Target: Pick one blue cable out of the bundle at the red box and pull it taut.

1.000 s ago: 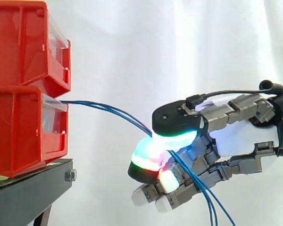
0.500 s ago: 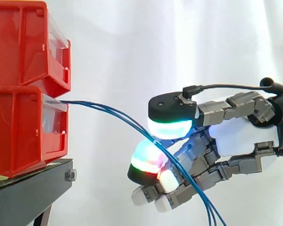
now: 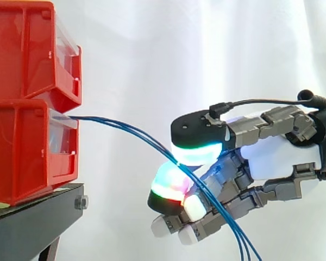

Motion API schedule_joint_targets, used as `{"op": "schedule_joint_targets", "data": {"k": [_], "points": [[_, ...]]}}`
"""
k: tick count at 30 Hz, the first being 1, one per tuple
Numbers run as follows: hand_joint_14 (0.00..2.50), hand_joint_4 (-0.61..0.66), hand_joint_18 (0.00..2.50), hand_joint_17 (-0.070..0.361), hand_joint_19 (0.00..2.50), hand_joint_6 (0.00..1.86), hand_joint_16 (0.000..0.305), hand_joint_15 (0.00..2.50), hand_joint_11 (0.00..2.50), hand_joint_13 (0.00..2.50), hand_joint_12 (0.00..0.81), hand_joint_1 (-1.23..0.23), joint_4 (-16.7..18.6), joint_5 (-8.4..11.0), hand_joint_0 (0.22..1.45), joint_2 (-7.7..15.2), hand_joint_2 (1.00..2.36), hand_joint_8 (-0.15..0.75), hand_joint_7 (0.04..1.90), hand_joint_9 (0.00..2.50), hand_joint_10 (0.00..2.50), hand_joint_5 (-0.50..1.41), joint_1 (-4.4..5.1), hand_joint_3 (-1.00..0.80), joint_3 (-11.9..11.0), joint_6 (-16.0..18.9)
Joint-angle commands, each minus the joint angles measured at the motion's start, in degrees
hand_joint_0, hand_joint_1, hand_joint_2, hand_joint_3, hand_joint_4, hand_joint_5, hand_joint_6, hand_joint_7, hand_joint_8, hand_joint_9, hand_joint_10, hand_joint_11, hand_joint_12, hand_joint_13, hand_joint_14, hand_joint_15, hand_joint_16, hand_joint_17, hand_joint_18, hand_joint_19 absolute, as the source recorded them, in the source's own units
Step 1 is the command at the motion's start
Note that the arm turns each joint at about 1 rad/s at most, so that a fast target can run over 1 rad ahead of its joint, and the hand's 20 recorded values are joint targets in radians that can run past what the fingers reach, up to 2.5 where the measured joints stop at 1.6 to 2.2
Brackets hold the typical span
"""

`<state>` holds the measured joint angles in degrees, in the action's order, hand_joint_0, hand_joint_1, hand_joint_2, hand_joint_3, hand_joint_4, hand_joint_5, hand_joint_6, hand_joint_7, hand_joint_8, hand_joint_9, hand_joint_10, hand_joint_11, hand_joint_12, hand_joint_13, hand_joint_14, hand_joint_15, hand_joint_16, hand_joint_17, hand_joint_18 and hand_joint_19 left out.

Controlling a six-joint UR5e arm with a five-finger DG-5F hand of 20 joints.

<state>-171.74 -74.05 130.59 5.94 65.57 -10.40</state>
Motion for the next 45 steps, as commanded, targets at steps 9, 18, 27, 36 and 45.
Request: {"op": "schedule_joint_targets", "data": {"k": [9,18,27,36,45], "points": [[0.0,0.15,0.39,0.115,0.21,0.74,0.051,0.13,0.42,0.4,0.354,-0.75,0.0,0.04,0.56,0.02,1.02,0.335,1.07,0.91,0.01,-0.09,0.04,-0.1,-0.01,-0.23],[0.01,0.14,0.5,0.13,0.19,0.87,0.058,0.18,0.53,0.51,0.385,-0.77,0.0,0.04,0.59,0.02,1.01,0.383,1.03,0.96,0.01,-0.12,0.13,0.02,-0.01,0.03],[0.01,0.02,0.68,0.134,0.2,0.89,0.06,0.26,0.63,0.68,0.393,-0.83,0.0,0.04,0.62,0.02,1.01,0.41,1.07,1.08,0.01,-0.1,0.22,0.11,-0.01,0.03],[0.01,0.05,0.68,0.149,0.24,0.87,0.066,0.21,0.52,0.64,0.418,-0.68,0.0,0.31,0.56,0.02,1.0,0.381,0.95,1.15,0.01,-0.09,0.3,-0.02,-0.01,0.03],[0.01,0.11,0.53,0.126,0.3,0.82,0.056,0.23,0.51,0.54,0.373,-0.58,0.0,0.31,0.51,0.02,1.01,0.352,1.01,1.03,0.01,-0.1,0.3,-0.29,-0.09,-0.06]]}}
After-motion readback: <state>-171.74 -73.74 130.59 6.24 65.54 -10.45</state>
